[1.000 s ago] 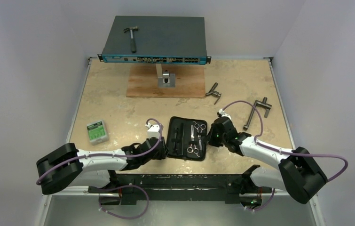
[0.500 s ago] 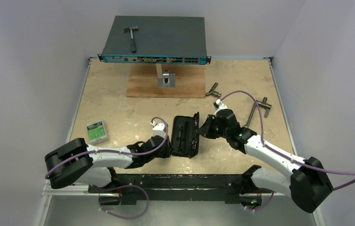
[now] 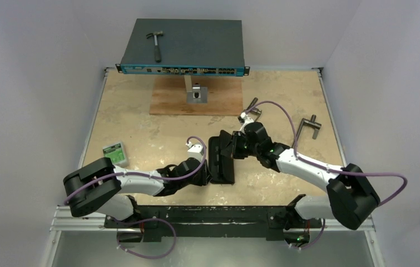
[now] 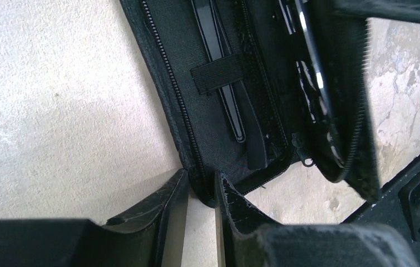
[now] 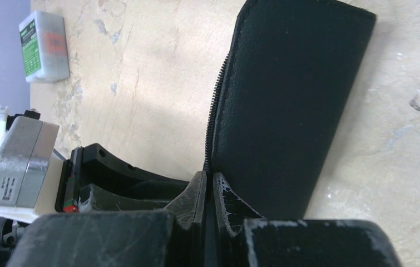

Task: Sort the hair-cutting tools
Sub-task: Close the hairdressing tool bag at the center of the board.

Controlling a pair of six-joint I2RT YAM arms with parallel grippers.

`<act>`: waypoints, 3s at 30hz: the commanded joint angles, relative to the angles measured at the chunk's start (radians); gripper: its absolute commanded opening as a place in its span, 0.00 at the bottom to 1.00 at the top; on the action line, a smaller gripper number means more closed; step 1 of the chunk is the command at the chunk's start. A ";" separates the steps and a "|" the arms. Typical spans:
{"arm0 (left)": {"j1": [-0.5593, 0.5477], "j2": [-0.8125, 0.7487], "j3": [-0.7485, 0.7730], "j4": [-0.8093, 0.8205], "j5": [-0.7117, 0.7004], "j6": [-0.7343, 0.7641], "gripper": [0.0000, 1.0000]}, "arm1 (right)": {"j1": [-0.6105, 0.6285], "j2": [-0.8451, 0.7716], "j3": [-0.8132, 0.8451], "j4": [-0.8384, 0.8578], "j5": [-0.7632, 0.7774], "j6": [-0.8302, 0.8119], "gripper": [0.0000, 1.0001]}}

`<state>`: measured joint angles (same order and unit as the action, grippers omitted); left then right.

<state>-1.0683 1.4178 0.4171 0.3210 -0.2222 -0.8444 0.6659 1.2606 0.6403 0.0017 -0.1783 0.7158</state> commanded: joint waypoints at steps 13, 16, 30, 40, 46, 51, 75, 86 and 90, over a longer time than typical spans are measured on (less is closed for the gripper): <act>-0.009 -0.112 -0.001 -0.150 -0.020 0.022 0.50 | 0.025 0.156 0.117 0.022 -0.072 -0.094 0.39; -0.008 -0.205 -0.016 -0.206 -0.048 0.019 0.53 | 0.025 0.155 0.122 0.010 -0.062 -0.101 0.42; 0.127 -0.523 -0.032 -0.256 -0.056 0.053 0.61 | 0.023 0.090 0.092 0.013 -0.063 -0.107 0.47; 0.296 -0.214 0.088 0.006 0.303 -0.001 0.67 | 0.023 -0.129 -0.013 -0.075 0.088 -0.073 0.59; 0.312 -0.070 0.172 0.068 0.405 -0.010 0.67 | 0.012 -0.185 -0.142 -0.060 0.154 -0.006 0.59; 0.315 0.034 0.240 0.035 0.423 0.000 0.66 | -0.002 -0.149 -0.200 0.005 0.136 0.015 0.59; 0.344 0.113 0.194 0.148 0.417 -0.029 0.00 | -0.024 0.091 -0.073 0.116 0.027 -0.161 0.54; 0.347 -0.121 -0.117 0.161 0.130 -0.254 0.00 | -0.030 0.108 -0.072 0.167 0.032 -0.100 0.57; 0.344 -0.212 -0.232 0.119 0.006 -0.429 0.00 | -0.029 0.123 -0.081 0.211 -0.007 -0.087 0.58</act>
<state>-0.7246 1.2690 0.2787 0.4892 -0.0345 -1.0973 0.6403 1.3716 0.5350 0.1322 -0.1524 0.6090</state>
